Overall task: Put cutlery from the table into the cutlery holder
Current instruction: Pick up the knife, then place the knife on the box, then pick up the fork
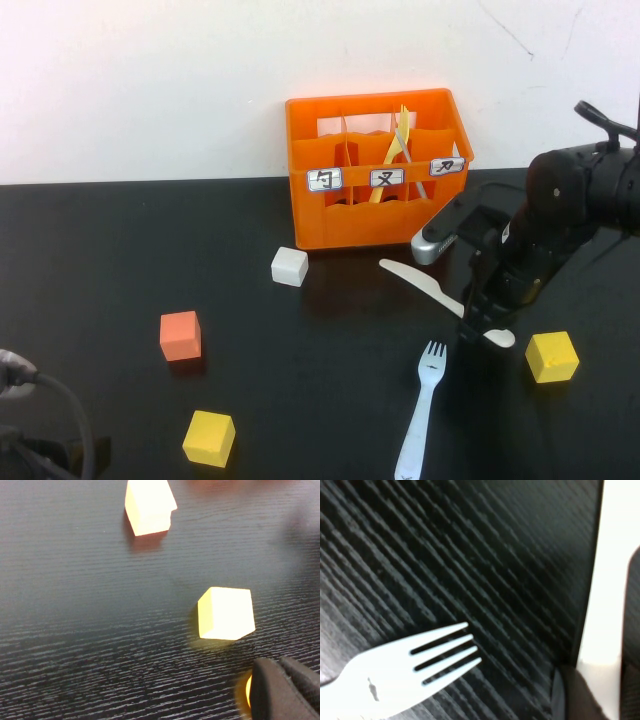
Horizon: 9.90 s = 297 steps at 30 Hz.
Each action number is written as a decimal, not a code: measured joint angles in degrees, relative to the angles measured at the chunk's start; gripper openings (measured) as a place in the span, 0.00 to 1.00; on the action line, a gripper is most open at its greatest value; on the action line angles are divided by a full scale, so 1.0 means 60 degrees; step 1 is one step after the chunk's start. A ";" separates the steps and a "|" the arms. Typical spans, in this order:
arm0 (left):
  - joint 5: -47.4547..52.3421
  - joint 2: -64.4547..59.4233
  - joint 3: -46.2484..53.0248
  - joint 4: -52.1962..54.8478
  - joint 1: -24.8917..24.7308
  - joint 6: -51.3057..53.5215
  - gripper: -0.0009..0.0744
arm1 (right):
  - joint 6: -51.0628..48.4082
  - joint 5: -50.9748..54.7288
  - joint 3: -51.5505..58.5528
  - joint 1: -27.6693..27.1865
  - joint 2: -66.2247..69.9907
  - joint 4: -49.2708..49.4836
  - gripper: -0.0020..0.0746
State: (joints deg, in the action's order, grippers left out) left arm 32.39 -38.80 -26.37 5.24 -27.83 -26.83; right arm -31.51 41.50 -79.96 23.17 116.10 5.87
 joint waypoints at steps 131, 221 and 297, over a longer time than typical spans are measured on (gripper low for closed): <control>-0.0277 0.0004 0.0000 -0.0014 0.0000 0.0176 0.01 | -0.3658 -0.8618 -0.0013 0.0035 -0.0730 0.7311 0.26; -0.0197 0.0004 0.0000 -0.0450 0.0000 0.0176 0.01 | -0.0875 0.0210 0.2415 0.2600 -0.1223 0.2281 0.03; -0.0095 0.0004 0.0000 -0.0511 0.0000 0.0176 0.01 | 0.4327 -0.0120 0.2512 0.2332 -0.1632 -0.1264 0.20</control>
State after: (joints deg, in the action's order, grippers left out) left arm 31.82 -38.78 -26.37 2.17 -27.83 -25.78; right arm -5.55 40.79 -64.88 37.16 106.31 -1.72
